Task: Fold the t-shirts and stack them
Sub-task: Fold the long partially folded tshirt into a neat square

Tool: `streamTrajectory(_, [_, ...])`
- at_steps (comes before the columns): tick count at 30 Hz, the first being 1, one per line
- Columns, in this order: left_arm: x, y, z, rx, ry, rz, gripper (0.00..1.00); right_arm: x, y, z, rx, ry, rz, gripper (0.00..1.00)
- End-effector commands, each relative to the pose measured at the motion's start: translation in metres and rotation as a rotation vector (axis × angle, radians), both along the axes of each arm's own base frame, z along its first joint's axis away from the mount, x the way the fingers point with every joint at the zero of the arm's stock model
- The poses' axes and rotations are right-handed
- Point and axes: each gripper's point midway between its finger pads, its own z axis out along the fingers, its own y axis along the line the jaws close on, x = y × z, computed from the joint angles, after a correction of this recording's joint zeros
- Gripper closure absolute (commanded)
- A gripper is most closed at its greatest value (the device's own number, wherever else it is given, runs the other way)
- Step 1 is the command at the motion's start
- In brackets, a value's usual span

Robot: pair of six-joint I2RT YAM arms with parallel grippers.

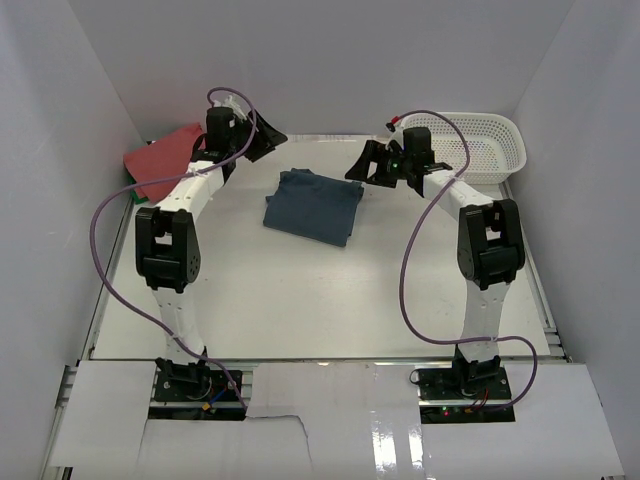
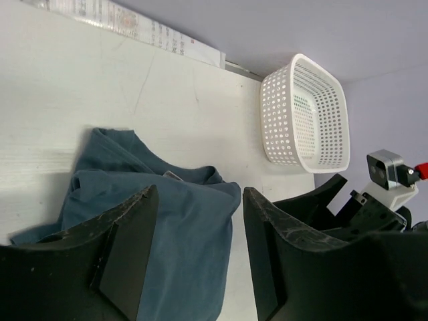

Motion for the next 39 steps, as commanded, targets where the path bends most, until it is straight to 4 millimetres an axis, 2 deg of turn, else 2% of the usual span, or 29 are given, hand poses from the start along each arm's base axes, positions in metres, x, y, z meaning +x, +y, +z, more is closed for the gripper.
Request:
streamTrajectory(1, [-0.014, 0.005, 0.041, 0.096, -0.136, -0.046, 0.36, -0.007, -0.006, -0.001, -0.062, 0.0, 0.0, 0.06])
streamTrajectory(4, [-0.019, 0.007, 0.018, 0.175, -0.113, -0.094, 0.33, -0.012, -0.008, -0.014, -0.077, 0.053, -0.003, 0.07])
streamTrajectory(5, [-0.021, 0.01, 0.009, 0.194, -0.084, -0.099, 0.27, -0.013, -0.008, -0.018, -0.073, 0.069, -0.005, 0.07])
streamTrajectory(9, [-0.024, 0.021, -0.021, 0.226, -0.019, -0.117, 0.18, -0.018, -0.003, -0.032, -0.043, 0.137, 0.007, 0.09])
streamTrajectory(12, [-0.024, 0.024, -0.033, 0.216, 0.003, -0.147, 0.18, -0.02, 0.002, -0.044, -0.022, 0.177, 0.016, 0.12])
streamTrajectory(19, [-0.028, 0.014, -0.051, 0.213, 0.014, -0.254, 0.19, -0.025, 0.01, -0.071, 0.008, 0.258, 0.03, 0.14])
streamTrajectory(25, [-0.03, 0.017, -0.086, 0.248, 0.09, -0.279, 0.22, -0.027, 0.016, -0.086, 0.031, 0.294, 0.037, 0.17])
streamTrajectory(28, [-0.031, 0.018, -0.105, 0.238, 0.137, -0.269, 0.25, -0.028, 0.02, -0.092, 0.058, 0.318, 0.047, 0.25])
streamTrajectory(32, [-0.035, 0.013, -0.119, 0.205, 0.174, -0.279, 0.27, -0.031, 0.027, -0.097, 0.08, 0.336, 0.062, 0.34])
streamTrajectory(35, [-0.039, 0.012, -0.124, 0.198, 0.183, -0.286, 0.28, -0.032, 0.031, -0.101, 0.092, 0.35, 0.076, 0.45])
streamTrajectory(39, [-0.048, 0.009, -0.129, 0.197, 0.196, -0.3, 0.28, -0.032, 0.033, -0.104, 0.099, 0.357, 0.09, 0.53])
